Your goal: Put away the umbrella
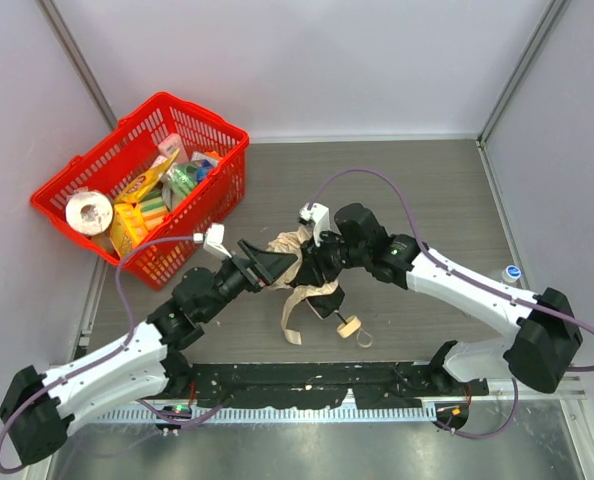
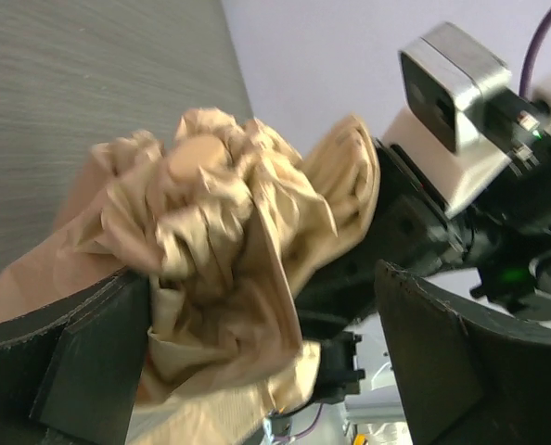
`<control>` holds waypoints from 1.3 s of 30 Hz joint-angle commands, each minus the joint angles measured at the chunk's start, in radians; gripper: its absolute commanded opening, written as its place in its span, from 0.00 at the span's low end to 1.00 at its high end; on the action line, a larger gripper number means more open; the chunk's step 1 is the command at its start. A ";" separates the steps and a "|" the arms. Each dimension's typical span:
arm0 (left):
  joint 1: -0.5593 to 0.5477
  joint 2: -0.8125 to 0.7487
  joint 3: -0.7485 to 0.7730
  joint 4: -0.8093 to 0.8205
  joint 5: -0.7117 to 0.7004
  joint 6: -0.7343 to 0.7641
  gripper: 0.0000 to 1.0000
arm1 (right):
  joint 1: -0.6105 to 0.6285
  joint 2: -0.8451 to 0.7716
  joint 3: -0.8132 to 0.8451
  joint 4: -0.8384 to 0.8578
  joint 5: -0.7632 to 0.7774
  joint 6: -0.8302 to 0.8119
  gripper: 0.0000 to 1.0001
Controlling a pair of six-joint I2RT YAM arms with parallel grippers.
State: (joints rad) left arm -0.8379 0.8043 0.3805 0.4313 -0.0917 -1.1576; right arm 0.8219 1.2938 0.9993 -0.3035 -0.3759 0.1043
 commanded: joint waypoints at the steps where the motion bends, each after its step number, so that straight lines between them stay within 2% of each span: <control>1: -0.012 -0.157 0.044 -0.341 -0.040 0.091 1.00 | -0.065 0.038 0.002 0.063 -0.049 -0.037 0.01; 3: -0.013 -0.223 0.067 -0.504 -0.083 0.134 0.99 | -0.089 0.059 0.010 0.060 -0.069 -0.043 0.01; 5: -0.013 -0.296 0.058 -0.601 -0.140 0.142 0.98 | -0.110 0.068 0.009 0.066 -0.089 -0.043 0.01; 8: -0.013 -0.390 0.037 -0.602 -0.132 0.144 0.86 | -0.122 0.068 0.009 0.064 -0.100 -0.049 0.01; 9: -0.012 -0.395 0.040 -0.589 -0.120 0.145 0.89 | -0.130 0.062 0.016 0.061 -0.095 -0.052 0.01; 11: -0.012 -0.367 0.078 -0.586 -0.097 0.128 1.00 | -0.130 0.049 0.036 0.026 -0.087 -0.061 0.01; 13: -0.015 -0.300 0.130 -0.574 -0.073 0.084 1.00 | -0.130 0.039 0.054 0.009 -0.074 -0.063 0.01; 17: -0.013 -0.119 0.225 -0.500 -0.068 -0.026 1.00 | -0.130 0.024 0.062 0.001 -0.067 -0.071 0.01; 21: -0.010 0.014 0.258 -0.372 -0.077 -0.077 1.00 | -0.130 0.012 0.070 0.006 -0.080 -0.051 0.01; 24: -0.009 0.082 0.277 -0.306 -0.046 -0.071 1.00 | -0.132 -0.002 0.103 -0.022 -0.057 -0.051 0.01; 27: -0.006 0.124 0.310 -0.295 -0.040 -0.062 1.00 | -0.127 -0.016 0.159 -0.120 -0.037 -0.078 0.01; 33: 0.011 0.214 0.350 -0.227 -0.052 -0.112 1.00 | -0.124 -0.036 0.266 -0.229 -0.023 -0.098 0.01; 39: 0.033 0.357 0.328 0.169 -0.022 -0.097 1.00 | -0.095 -0.008 0.367 -0.365 0.046 -0.193 0.01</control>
State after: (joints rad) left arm -0.8215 1.0851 0.6937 0.2844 -0.1284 -1.2575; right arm 0.6991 1.2984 1.2598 -0.5972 -0.3733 -0.0151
